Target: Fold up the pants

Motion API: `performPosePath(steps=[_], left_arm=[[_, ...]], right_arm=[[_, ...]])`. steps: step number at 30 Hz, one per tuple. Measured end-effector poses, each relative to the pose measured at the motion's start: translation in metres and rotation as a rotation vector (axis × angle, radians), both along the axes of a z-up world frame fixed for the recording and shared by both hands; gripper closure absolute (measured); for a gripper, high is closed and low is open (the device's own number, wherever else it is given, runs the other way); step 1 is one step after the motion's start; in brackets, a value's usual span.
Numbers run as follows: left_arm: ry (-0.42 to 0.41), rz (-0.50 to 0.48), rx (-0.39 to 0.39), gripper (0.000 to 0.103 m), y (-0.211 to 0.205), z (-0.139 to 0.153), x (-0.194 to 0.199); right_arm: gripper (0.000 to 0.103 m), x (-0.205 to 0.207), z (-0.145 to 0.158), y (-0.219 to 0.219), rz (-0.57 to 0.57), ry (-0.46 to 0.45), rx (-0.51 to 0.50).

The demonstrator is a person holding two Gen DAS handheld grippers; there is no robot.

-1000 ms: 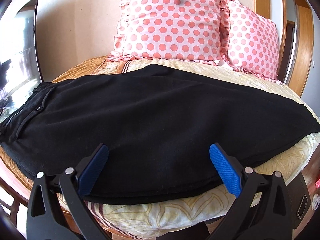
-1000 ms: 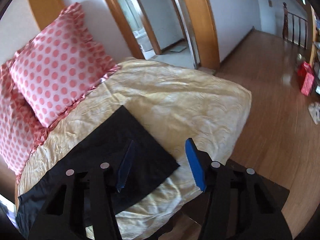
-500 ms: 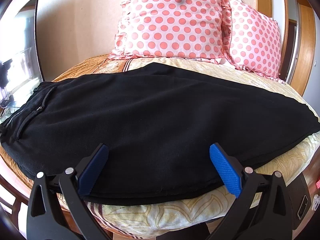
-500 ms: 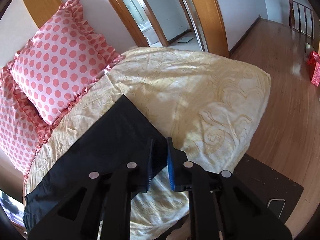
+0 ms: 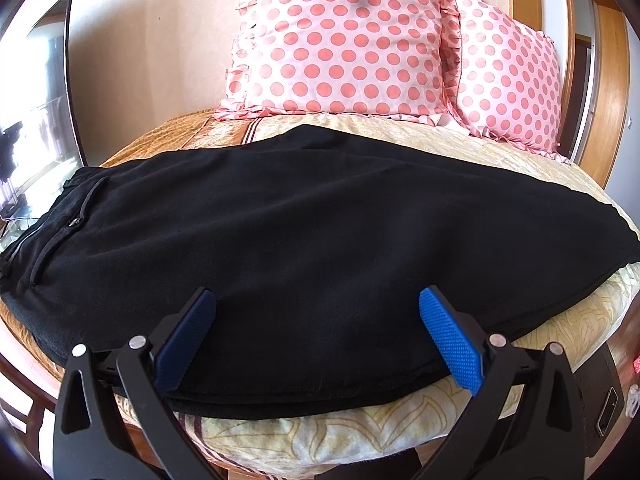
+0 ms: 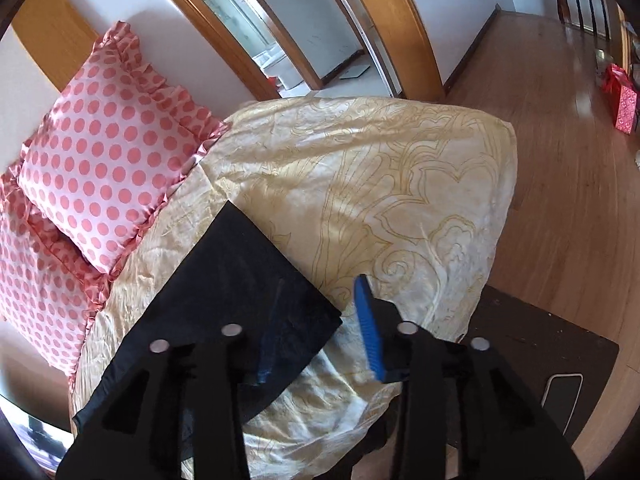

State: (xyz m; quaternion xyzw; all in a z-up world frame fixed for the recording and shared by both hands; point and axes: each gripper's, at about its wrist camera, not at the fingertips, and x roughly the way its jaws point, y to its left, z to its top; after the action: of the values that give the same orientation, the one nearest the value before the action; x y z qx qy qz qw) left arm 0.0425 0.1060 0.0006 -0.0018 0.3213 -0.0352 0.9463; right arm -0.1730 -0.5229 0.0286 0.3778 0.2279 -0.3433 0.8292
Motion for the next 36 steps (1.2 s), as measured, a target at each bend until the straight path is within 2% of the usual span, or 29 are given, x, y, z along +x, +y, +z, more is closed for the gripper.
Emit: performPosePath(steps=[2,4,8,14,16,17,21,25,29,33,36], left_arm=[[-0.001,0.002,-0.004,0.002,0.0,0.0,0.001],[-0.002,0.003,-0.01,0.002,0.001,0.0,0.0],[-0.001,-0.002,-0.012,0.002,0.001,0.001,-0.001],[-0.001,-0.002,-0.01,0.002,0.001,0.001,-0.002],[0.001,-0.007,-0.016,0.002,0.002,0.001,-0.002],[0.001,-0.008,-0.019,0.002,0.002,0.001,-0.002],[0.0,-0.013,-0.037,0.002,0.004,0.002,-0.003],[-0.006,-0.023,-0.072,0.002,0.007,0.005,-0.005],[-0.015,-0.031,-0.109,0.002,0.009,0.009,-0.011],[-0.034,-0.029,-0.123,0.002,0.01,0.016,-0.018],[-0.062,-0.018,-0.116,0.002,0.012,0.023,-0.027]], right_arm=[[0.06,-0.001,-0.002,0.001,-0.003,0.001,0.014],[0.06,-0.001,-0.008,-0.001,-0.001,-0.03,0.074],[0.065,0.006,-0.011,0.006,0.031,-0.056,0.102],[0.067,0.015,-0.016,0.005,0.03,-0.136,0.146],[0.077,0.014,-0.018,0.005,0.012,-0.145,0.145],[0.087,0.015,-0.018,0.005,0.018,-0.146,0.138],[0.089,0.017,-0.015,0.012,0.058,-0.204,0.088],[0.09,0.034,0.014,0.032,0.165,-0.273,0.016],[0.09,0.073,0.052,0.075,0.335,-0.336,-0.047],[0.09,0.138,0.08,0.145,0.578,-0.372,-0.072],[0.09,0.193,0.083,0.217,0.799,-0.376,-0.061]])
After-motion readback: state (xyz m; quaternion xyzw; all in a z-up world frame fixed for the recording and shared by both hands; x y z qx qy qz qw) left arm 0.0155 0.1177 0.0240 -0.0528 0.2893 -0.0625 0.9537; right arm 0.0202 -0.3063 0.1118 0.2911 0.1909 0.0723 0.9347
